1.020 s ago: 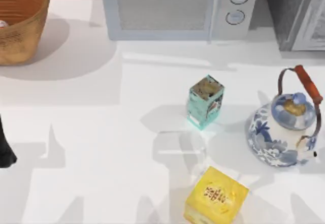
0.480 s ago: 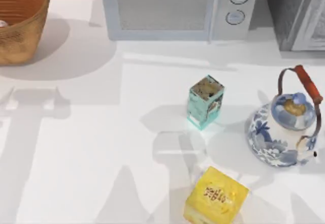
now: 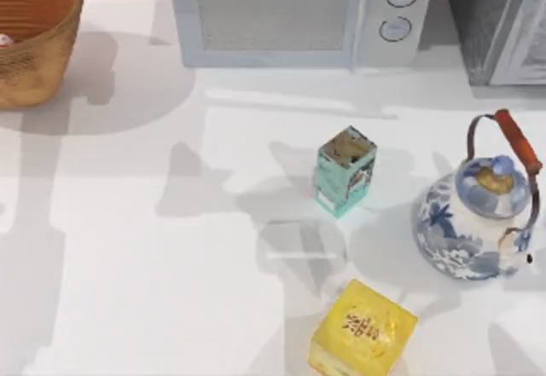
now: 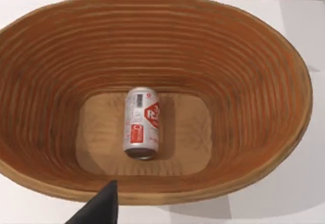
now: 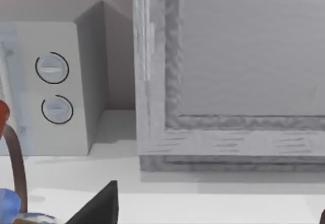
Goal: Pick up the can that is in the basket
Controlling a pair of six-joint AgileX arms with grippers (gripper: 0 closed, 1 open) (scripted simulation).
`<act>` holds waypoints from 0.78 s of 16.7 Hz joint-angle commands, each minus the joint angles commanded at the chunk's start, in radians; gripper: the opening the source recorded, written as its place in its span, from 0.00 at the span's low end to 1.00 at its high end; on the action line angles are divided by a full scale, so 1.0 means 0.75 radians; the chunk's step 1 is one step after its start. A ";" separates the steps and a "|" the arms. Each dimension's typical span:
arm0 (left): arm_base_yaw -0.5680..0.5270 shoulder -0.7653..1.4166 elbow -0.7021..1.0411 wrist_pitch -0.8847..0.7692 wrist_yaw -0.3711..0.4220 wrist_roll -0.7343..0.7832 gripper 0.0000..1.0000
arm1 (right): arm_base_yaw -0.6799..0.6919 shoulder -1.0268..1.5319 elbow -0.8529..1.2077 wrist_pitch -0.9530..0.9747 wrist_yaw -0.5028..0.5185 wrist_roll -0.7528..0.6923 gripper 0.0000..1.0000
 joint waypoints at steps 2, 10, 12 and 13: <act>0.020 0.268 0.257 -0.126 0.011 0.024 1.00 | 0.000 0.000 0.000 0.000 0.000 0.000 1.00; 0.085 1.114 1.054 -0.532 0.041 0.110 1.00 | 0.000 0.000 0.000 0.000 0.000 0.000 1.00; 0.094 1.234 1.164 -0.591 0.045 0.123 1.00 | 0.000 0.000 0.000 0.000 0.000 0.000 1.00; 0.098 1.274 1.200 -0.610 0.046 0.128 1.00 | 0.000 0.000 0.000 0.000 0.000 0.000 1.00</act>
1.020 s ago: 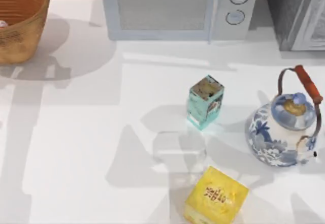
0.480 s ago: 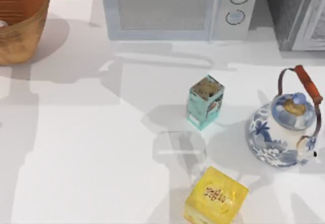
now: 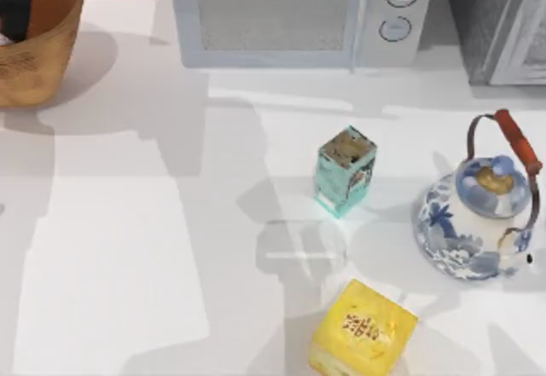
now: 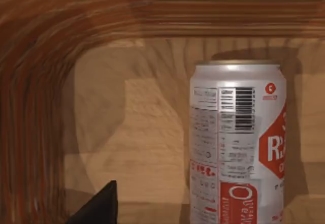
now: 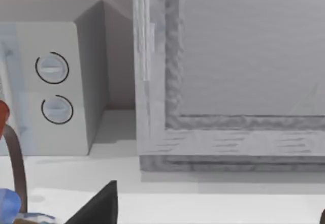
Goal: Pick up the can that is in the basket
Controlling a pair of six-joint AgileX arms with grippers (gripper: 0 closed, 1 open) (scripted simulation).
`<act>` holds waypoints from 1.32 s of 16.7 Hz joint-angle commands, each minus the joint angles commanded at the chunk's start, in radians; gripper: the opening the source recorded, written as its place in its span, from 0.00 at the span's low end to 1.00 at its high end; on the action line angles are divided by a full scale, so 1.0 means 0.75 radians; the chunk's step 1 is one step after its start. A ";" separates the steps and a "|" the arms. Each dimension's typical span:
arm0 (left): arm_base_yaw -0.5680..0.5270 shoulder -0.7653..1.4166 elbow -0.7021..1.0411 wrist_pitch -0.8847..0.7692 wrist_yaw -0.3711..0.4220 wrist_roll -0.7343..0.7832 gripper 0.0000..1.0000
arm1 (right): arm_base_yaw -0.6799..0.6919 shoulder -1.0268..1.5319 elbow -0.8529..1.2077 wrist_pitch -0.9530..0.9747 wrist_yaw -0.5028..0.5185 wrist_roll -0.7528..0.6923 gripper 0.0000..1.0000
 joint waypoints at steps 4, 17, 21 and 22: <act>0.003 0.042 0.038 -0.021 0.001 0.005 1.00 | 0.000 0.000 0.000 0.000 0.000 0.000 1.00; -0.012 0.187 0.012 0.152 -0.001 -0.010 1.00 | 0.000 0.000 0.000 0.000 0.000 0.000 1.00; -0.012 0.187 0.012 0.152 -0.001 -0.010 0.77 | 0.000 0.000 0.000 0.000 0.000 0.000 1.00; -0.012 0.187 0.012 0.152 -0.001 -0.010 0.70 | 0.000 0.000 0.000 0.000 0.000 0.000 1.00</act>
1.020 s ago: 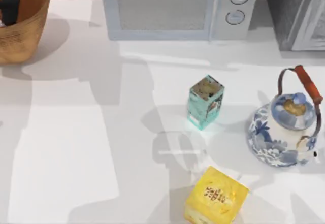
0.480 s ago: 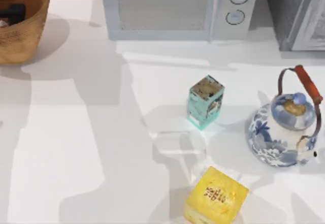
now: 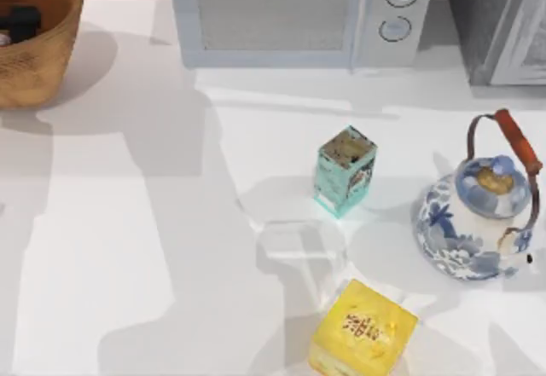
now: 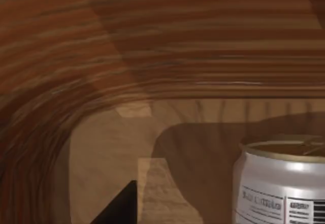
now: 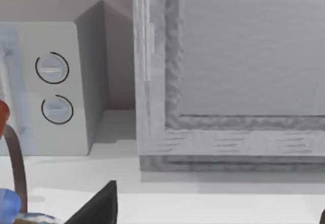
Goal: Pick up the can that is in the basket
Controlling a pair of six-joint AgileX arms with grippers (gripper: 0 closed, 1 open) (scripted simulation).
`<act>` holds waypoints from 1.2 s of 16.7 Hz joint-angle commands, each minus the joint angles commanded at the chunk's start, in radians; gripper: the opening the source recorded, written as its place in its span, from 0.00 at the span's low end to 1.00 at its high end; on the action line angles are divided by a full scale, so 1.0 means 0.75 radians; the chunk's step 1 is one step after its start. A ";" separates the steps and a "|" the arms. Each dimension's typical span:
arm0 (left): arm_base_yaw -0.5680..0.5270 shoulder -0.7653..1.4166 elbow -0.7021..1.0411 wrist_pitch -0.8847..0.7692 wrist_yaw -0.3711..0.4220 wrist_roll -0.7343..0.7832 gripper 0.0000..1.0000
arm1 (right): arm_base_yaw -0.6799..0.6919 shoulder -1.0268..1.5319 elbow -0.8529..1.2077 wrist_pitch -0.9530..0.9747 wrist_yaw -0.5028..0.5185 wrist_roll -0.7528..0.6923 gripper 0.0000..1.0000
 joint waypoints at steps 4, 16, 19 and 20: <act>0.000 0.000 0.000 0.000 0.000 0.000 0.40 | 0.000 0.000 0.000 0.000 0.000 0.000 1.00; 0.000 0.000 0.000 0.000 0.000 0.000 0.00 | 0.000 0.000 0.000 0.000 0.000 0.000 1.00; 0.004 -0.037 0.016 -0.001 -0.003 0.004 0.00 | 0.000 0.000 0.000 0.000 0.000 0.000 1.00; 0.004 -0.047 0.007 0.006 -0.005 0.003 0.00 | 0.000 0.000 0.000 0.000 0.000 0.000 1.00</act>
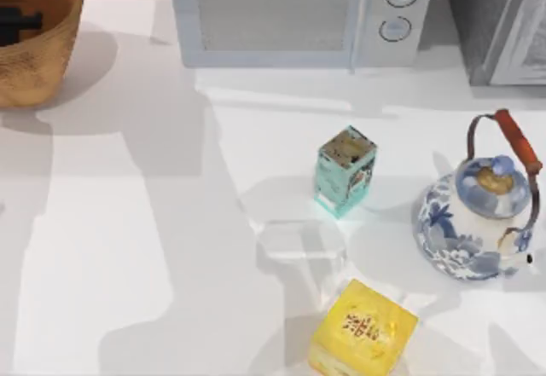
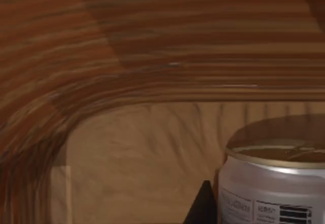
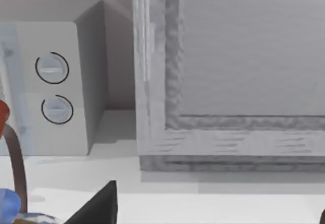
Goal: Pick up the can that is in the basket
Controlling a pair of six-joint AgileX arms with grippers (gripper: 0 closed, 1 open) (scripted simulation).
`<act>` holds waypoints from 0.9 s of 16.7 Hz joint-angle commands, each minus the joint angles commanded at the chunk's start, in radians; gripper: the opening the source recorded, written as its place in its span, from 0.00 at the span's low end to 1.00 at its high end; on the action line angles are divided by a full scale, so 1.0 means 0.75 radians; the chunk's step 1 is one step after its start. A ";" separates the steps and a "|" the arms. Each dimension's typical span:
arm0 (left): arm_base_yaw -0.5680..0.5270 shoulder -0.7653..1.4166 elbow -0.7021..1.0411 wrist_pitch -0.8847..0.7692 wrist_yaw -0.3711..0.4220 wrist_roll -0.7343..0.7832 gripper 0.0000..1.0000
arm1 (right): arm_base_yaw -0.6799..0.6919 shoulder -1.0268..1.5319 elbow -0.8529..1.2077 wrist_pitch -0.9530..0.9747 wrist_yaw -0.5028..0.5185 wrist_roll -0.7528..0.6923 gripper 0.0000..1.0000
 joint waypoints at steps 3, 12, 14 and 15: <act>0.000 -0.099 -0.093 0.068 -0.019 -0.012 0.00 | 0.000 0.000 0.000 0.000 0.000 0.000 1.00; -0.026 -1.028 -1.000 0.578 -0.139 -0.105 0.00 | 0.000 0.000 0.000 0.000 0.000 0.000 1.00; -0.043 -1.342 -1.323 0.708 -0.161 -0.129 0.00 | 0.000 0.000 0.000 0.000 0.000 0.000 1.00; -0.053 -1.508 -1.491 0.770 -0.170 -0.141 0.00 | 0.000 0.000 0.000 0.000 0.000 0.000 1.00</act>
